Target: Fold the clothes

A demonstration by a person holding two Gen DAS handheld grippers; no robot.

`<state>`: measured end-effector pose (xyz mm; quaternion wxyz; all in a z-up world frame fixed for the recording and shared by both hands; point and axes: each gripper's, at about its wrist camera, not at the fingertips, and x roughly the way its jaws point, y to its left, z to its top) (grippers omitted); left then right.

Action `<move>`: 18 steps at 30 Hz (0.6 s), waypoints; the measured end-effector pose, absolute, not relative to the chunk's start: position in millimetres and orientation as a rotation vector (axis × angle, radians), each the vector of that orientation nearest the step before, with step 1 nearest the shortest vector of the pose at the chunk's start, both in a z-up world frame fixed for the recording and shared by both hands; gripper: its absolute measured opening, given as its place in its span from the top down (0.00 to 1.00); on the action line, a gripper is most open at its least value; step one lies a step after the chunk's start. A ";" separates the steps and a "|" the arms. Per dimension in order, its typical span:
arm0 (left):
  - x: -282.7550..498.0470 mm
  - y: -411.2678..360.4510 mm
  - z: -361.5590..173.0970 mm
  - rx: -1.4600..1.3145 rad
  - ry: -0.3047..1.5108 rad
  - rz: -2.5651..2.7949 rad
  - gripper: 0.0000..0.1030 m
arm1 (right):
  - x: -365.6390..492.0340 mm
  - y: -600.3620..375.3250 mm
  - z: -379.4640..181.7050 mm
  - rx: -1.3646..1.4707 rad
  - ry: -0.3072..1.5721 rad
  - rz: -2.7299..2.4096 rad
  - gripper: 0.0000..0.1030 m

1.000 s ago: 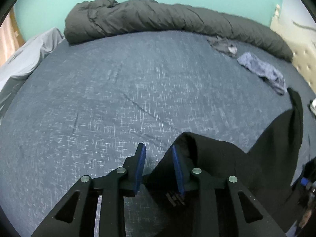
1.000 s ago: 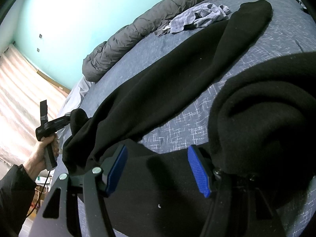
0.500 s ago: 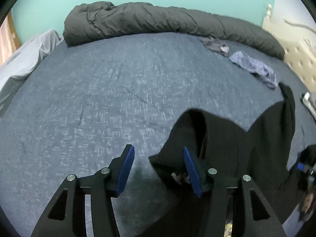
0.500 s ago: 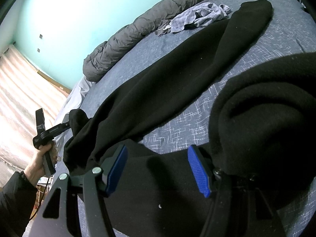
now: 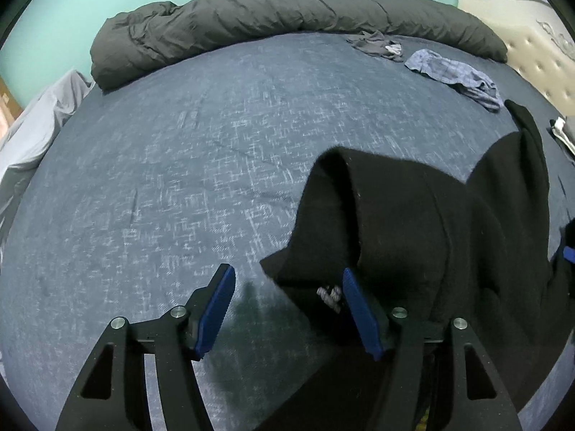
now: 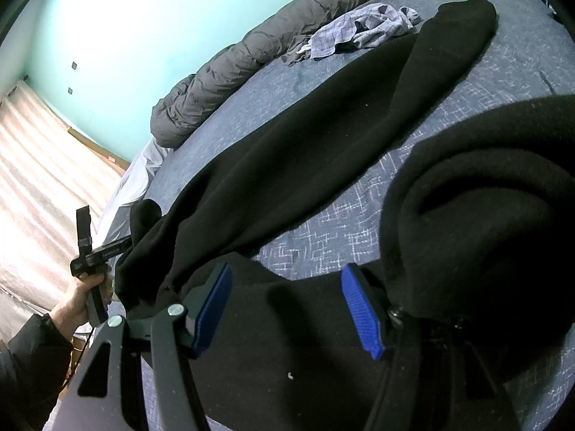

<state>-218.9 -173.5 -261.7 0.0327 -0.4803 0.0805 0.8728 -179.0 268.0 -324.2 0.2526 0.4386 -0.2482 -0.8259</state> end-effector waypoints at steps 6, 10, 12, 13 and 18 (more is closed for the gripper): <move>-217.6 -174.7 -265.3 -1.504 0.264 2.684 0.35 | -176.7 267.9 -323.6 1.192 -0.674 -2.248 0.37; -232.9 -175.7 -267.1 -1.521 0.195 2.693 0.35 | -175.4 267.8 -323.3 1.190 -0.671 -2.252 0.37; -241.2 -175.1 -269.1 -1.532 0.174 2.689 0.36 | -176.3 267.3 -323.8 1.191 -0.665 -2.253 0.37; -246.1 -173.2 -271.6 -1.541 0.183 2.677 0.36 | -176.7 266.7 -324.0 1.193 -0.662 -2.254 0.37; -259.5 -163.5 -281.1 -1.558 0.234 2.637 0.47 | -178.4 267.9 -324.8 1.196 -0.666 -2.248 0.37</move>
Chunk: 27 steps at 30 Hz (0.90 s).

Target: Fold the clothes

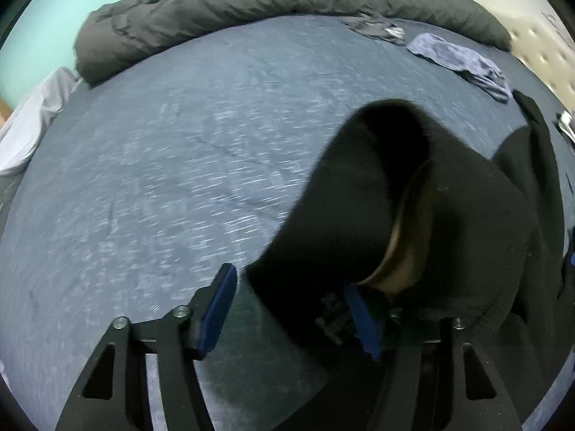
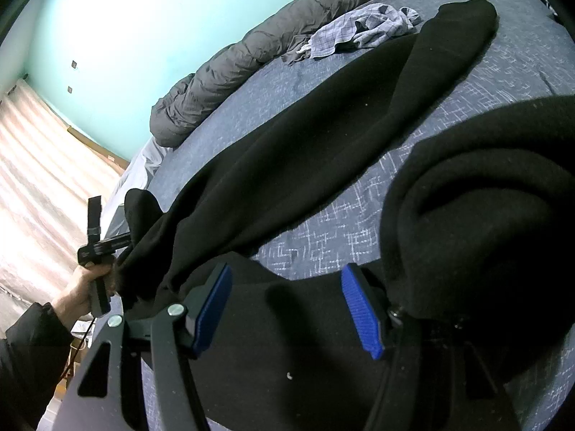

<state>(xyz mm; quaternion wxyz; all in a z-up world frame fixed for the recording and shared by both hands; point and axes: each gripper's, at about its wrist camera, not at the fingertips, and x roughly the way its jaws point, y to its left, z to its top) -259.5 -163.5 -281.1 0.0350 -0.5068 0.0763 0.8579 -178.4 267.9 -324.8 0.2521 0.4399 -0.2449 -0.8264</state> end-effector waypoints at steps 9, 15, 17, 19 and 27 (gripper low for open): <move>-261.2 -172.2 -275.0 -1.533 0.162 2.666 0.96 | -178.7 267.3 -325.9 1.209 -0.653 -2.245 0.37; -253.3 -176.5 -252.1 -1.475 0.148 2.747 0.97 | -177.4 267.2 -326.0 1.206 -0.645 -2.251 0.37; -253.6 -185.5 -238.9 -1.452 0.129 2.799 0.98 | -177.4 267.5 -325.9 1.204 -0.645 -2.252 0.37; -254.6 -199.7 -225.0 -1.447 0.086 2.853 0.98 | -177.7 267.9 -325.7 1.202 -0.647 -2.251 0.37; -256.4 -264.0 -181.9 -1.485 0.004 2.997 0.98 | -176.1 266.2 -323.8 1.190 -0.636 -2.245 0.37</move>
